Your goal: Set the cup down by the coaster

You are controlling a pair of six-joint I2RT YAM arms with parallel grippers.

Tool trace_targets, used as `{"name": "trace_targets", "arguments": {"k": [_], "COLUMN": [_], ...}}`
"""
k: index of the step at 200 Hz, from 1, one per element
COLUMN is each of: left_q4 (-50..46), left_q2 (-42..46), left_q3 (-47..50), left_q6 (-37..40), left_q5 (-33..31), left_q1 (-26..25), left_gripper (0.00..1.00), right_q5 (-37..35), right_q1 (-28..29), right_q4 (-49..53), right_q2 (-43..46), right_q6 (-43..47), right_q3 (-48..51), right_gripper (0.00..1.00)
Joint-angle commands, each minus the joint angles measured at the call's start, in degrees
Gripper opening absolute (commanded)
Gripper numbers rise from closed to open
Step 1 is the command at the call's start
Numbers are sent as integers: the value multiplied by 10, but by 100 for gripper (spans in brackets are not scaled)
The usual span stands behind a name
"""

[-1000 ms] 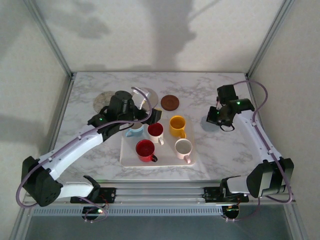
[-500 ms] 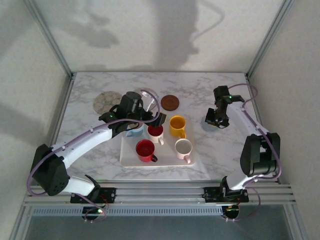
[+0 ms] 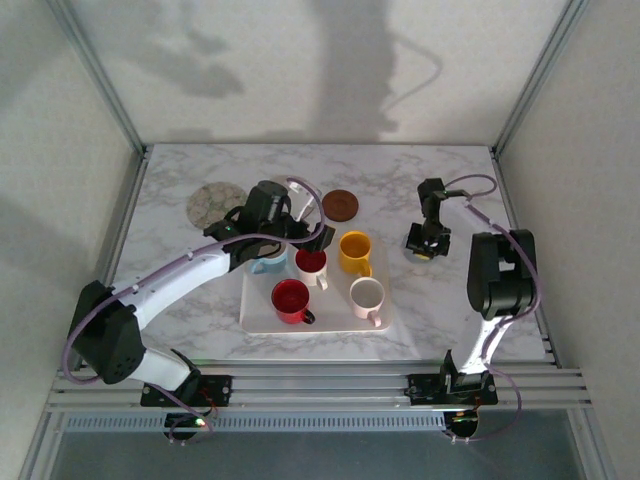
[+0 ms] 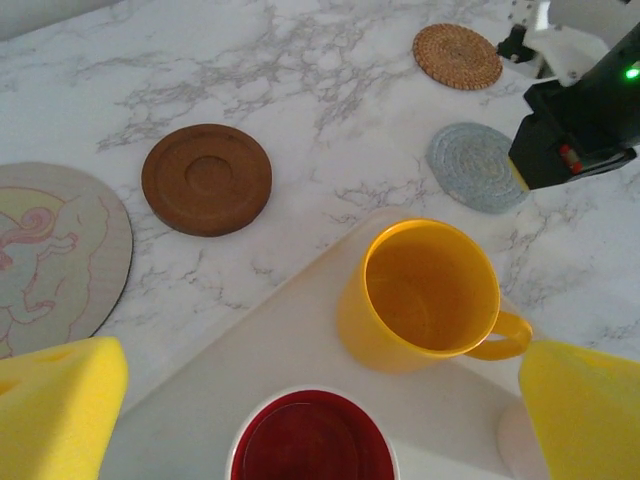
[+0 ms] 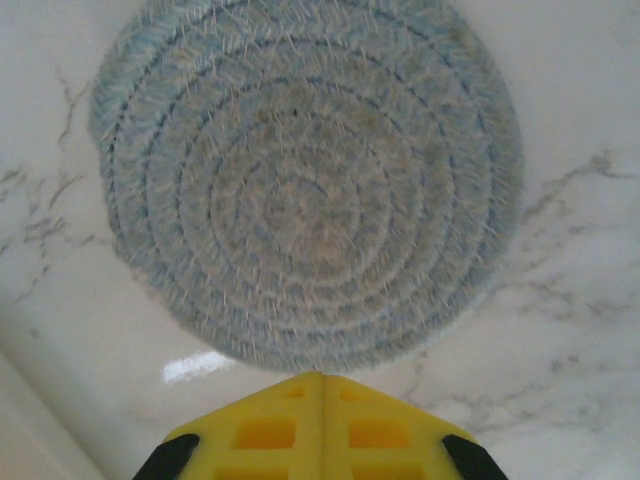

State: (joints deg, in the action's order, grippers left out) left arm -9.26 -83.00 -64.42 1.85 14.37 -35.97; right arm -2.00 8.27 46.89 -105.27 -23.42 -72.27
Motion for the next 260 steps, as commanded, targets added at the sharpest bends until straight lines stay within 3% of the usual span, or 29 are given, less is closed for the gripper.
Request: {"name": "trace_targets", "arguments": {"k": [1,130,260], "left_q4": [-12,-11,-34], "left_q2": [-4,16,43], "left_q3": [-17,9,20], "left_q6": [12,4,7], "left_q5": [-19,-30,-42], "left_q1": [-2,34,65], "left_gripper": [100,100,100], "right_q5": [-21,49,81], "right_q1": [-3,8,46], "right_q4": [-2,-7,63], "right_q2": [-27,-131,-260], "right_q6": [-6,15,33], "right_q3": [-32,-118,-330], "right_gripper": [0,0,0]}}
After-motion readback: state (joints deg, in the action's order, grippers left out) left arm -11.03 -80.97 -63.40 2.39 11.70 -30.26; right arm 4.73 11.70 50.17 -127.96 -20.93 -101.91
